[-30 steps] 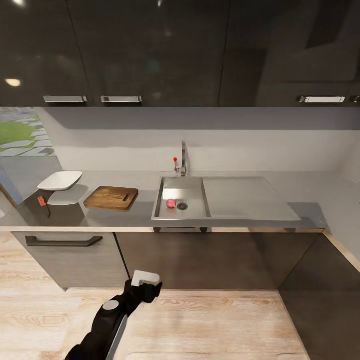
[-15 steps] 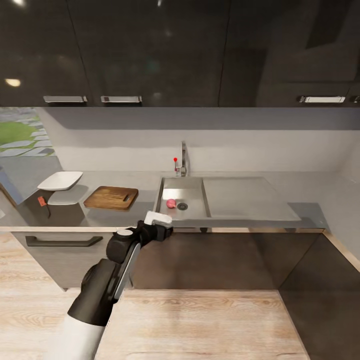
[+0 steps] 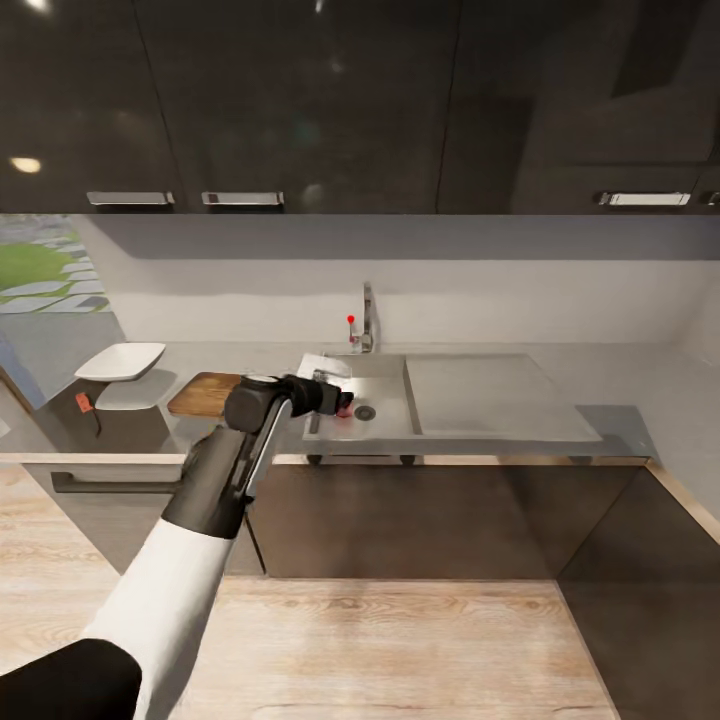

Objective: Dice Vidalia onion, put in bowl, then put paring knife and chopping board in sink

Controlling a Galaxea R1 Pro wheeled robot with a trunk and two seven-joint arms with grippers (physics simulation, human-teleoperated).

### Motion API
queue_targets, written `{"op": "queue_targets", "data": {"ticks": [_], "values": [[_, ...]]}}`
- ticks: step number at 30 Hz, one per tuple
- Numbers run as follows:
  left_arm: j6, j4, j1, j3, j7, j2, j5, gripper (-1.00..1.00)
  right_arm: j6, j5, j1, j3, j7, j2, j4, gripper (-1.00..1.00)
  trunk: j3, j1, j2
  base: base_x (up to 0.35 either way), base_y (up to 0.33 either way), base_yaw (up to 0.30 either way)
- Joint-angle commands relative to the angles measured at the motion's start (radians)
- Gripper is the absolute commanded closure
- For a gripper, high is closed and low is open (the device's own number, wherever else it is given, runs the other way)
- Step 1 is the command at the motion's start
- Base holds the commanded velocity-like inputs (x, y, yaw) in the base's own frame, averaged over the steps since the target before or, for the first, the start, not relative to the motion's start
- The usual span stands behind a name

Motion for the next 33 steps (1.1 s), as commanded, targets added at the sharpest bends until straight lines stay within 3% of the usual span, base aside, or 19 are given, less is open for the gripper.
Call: {"op": "queue_targets", "data": {"ticks": [1,5,6,7,10,13,15,16,19,33], "values": [[0.005,0.069,-0.055,0.000,-0.004,-0.004,0.002,-1.00,-0.002,0.010,0.000,-0.008,0.007,0.001,-0.002,-1.00,-0.002,0.001,-0.002,0.000,0.000,0.000],[-0.018,0.338,-0.220,0.001,-0.003,-0.008,0.030,-1.00,-0.003,0.010,0.000,-0.009,0.007,0.001,-0.002,-1.00,-0.002,0.001,-0.002,0.000,0.000,0.000],[-0.038,0.405,-0.259,0.002,-0.002,-0.009,0.037,-1.00,-0.003,0.009,0.000,-0.008,0.007,0.001,-0.002,-1.00,-0.002,0.001,-0.002,0.000,0.000,0.000],[-0.108,0.582,-0.362,0.002,-0.001,-0.014,0.063,-1.00,-0.002,0.009,0.000,-0.007,0.007,0.001,-0.002,-1.00,-0.002,0.001,-0.002,0.000,0.000,0.000],[-0.167,0.741,-0.479,0.002,0.017,-0.017,0.105,-1.00,-0.001,0.009,0.000,-0.007,0.007,0.002,-0.002,-1.00,-0.002,0.001,-0.002,0.000,0.000,0.000],[-0.218,0.878,-0.574,0.002,0.145,-0.020,0.186,-1.00,-0.002,0.009,0.000,-0.007,0.007,0.003,-0.002,-1.00,-0.002,0.001,-0.002,0.000,0.000,0.000],[-0.268,0.926,-0.600,-0.001,0.238,-0.023,0.268,-1.00,-0.003,0.009,0.000,-0.009,0.007,0.003,-0.002,-1.00,-0.002,0.001,-0.002,0.000,0.000,0.000],[-0.279,0.944,-0.604,-0.002,0.254,-0.023,0.292,-1.00,-0.004,0.008,0.000,-0.010,0.007,0.004,-0.002,-1.00,-0.002,0.001,-0.002,0.000,0.000,0.000],[-0.291,0.985,-0.610,-0.003,0.274,-0.023,0.322,-1.00,-0.004,0.007,0.000,-0.012,0.006,0.005,-0.003,-1.00,-0.002,0.001,-0.002,0.000,0.000,0.000],[-0.297,1.005,-0.603,-0.004,0.285,-0.021,0.337,-1.00,-0.004,0.006,0.000,-0.013,0.005,0.007,-0.005,-1.00,-0.002,0.001,-0.002,0.020,-0.027,0.000]]}}
